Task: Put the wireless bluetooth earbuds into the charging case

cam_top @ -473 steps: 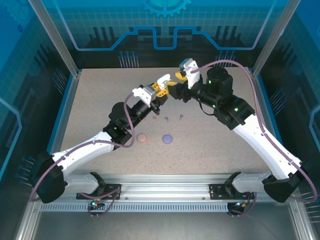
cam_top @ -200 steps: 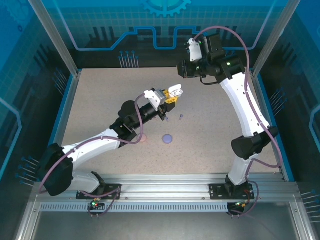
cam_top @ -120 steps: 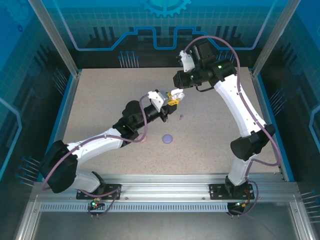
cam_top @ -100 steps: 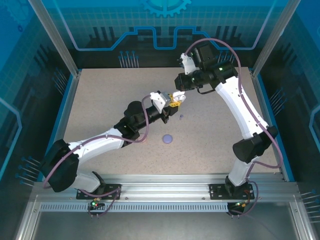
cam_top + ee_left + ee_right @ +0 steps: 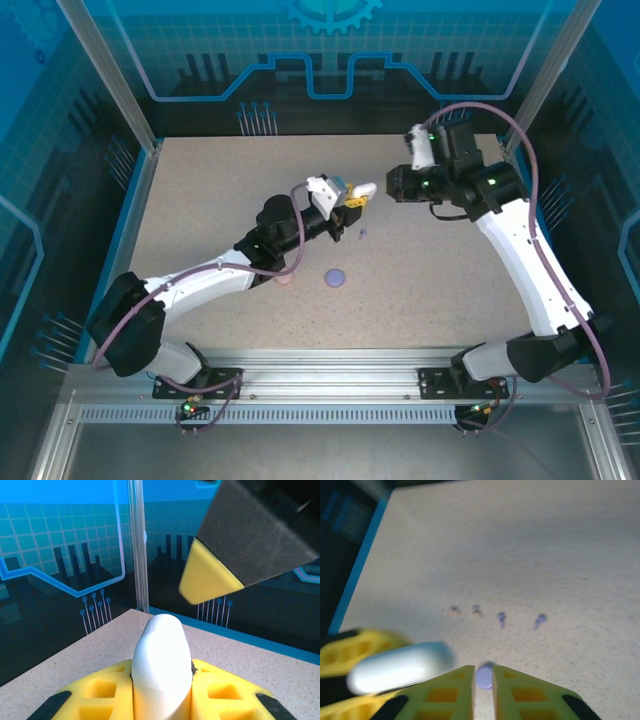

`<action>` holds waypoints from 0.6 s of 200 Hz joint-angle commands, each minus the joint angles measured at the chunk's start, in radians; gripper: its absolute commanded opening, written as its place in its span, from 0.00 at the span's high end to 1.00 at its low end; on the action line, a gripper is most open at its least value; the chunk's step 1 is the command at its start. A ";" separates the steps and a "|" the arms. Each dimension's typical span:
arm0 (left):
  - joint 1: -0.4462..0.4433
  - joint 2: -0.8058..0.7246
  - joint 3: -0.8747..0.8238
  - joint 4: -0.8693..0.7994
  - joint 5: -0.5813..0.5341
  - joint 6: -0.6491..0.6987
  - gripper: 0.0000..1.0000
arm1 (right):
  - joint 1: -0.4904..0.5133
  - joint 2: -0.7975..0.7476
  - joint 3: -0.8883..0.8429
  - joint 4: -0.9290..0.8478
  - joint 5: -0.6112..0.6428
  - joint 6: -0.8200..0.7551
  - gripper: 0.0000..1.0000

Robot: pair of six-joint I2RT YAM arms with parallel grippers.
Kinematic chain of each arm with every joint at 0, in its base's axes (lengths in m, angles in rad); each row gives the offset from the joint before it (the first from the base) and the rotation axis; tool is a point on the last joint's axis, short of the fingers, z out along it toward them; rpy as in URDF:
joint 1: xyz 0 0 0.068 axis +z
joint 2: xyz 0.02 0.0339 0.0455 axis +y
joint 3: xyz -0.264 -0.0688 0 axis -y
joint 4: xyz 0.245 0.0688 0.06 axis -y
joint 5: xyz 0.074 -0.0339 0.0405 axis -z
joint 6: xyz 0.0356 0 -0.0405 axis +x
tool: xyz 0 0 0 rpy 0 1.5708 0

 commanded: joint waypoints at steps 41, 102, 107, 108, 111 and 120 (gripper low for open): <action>-0.075 0.273 0.212 -0.144 -0.072 -0.302 1.00 | -0.231 -0.175 -0.423 0.216 0.121 0.226 0.70; -0.122 0.711 0.673 -0.366 -0.082 -0.601 1.00 | -0.481 -0.265 -0.637 0.247 -0.001 0.240 0.54; -0.124 0.752 0.727 -0.402 -0.075 -0.621 1.00 | -0.490 -0.271 -0.645 0.249 -0.004 0.242 0.52; -0.124 0.759 0.732 -0.410 -0.074 -0.626 1.00 | -0.490 -0.272 -0.645 0.248 -0.005 0.243 0.52; -0.124 0.781 0.769 -0.435 -0.073 -0.639 1.00 | -0.494 -0.275 -0.649 0.248 -0.005 0.245 0.51; -0.127 0.839 0.861 -0.511 -0.070 -0.669 1.00 | -0.499 -0.283 -0.661 0.254 -0.008 0.247 0.50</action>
